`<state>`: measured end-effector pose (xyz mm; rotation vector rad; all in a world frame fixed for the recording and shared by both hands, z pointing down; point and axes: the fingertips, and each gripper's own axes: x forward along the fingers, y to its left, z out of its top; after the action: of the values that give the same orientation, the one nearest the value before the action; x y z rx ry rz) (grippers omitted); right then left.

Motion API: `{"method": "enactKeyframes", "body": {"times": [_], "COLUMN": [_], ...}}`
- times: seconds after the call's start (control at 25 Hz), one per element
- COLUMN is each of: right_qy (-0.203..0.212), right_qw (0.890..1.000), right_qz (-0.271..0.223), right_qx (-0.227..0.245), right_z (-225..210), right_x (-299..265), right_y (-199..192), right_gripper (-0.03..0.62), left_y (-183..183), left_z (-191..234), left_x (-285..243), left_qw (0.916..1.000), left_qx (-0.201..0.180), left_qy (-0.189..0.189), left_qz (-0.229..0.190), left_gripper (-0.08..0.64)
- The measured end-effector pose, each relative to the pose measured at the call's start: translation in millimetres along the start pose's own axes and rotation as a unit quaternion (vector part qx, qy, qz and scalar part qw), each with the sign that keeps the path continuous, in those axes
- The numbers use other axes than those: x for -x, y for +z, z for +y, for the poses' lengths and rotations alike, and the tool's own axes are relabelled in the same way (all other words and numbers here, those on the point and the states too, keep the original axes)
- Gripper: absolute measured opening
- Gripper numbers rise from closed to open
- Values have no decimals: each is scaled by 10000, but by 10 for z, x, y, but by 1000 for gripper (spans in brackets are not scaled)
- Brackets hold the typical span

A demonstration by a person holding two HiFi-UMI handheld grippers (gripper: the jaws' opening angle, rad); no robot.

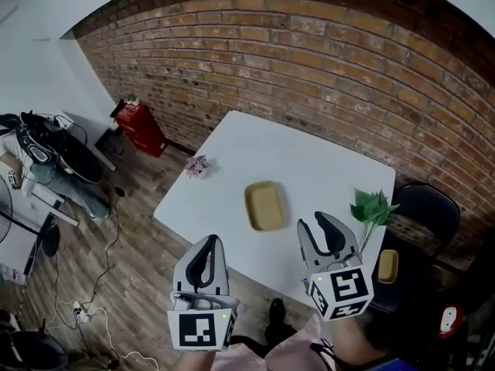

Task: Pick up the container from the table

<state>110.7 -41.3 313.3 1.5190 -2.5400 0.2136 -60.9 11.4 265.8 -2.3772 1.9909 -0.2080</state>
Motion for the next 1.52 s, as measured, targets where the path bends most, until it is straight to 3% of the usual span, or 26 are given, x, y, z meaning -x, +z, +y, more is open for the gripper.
{"method": "enactKeyframes", "body": {"times": [0.28, 0.4, 0.56, 0.68, 0.88, 1.12, 1.32, 1.44, 1.52], "right_qy": [66, 68, 37, 7, -8, -71, -128, -193, -212], "right_qw": [9996, 9994, 9991, 9990, 9983, 9960, 9909, 9872, 9845], "right_qz": [-107, -72, -5, 114, 421, 843, 1334, 1580, 1739], "right_qx": [239, 343, 413, 426, 396, 293, 155, 95, 67], "right_z": [-73, -78, -102, -124, -146, -194, -199, -245, -276], "right_x": [-306, -442, -639, -828, -1166, -1507, -1653, -1729, -1766], "right_y": [281, 336, 352, 300, 128, -236, -651, -879, -1031], "right_gripper": [141, 140, 141, 141, 141, 141, 141, 141, 141], "left_y": [96, 23, -51, -127, -248, -530, -827, -916, -1087], "left_z": [166, 311, 442, 566, 693, 784, 888, 885, 878], "left_x": [-148, -210, -406, -613, -991, -1353, -1523, -1660, -1694], "left_qw": [9991, 9992, 9985, 9988, 9988, 9961, 9947, 9951, 9942], "left_qx": [294, 174, 408, 381, 479, 855, 829, 813, 753], "left_qy": [244, 342, 335, 291, 91, -67, -172, -318, -363], "left_qz": [-197, -123, -114, -53, -1, 223, 580, 459, 683], "left_gripper": [9, 9, 9, 9, 9, 9, 9, 9, 9]}}
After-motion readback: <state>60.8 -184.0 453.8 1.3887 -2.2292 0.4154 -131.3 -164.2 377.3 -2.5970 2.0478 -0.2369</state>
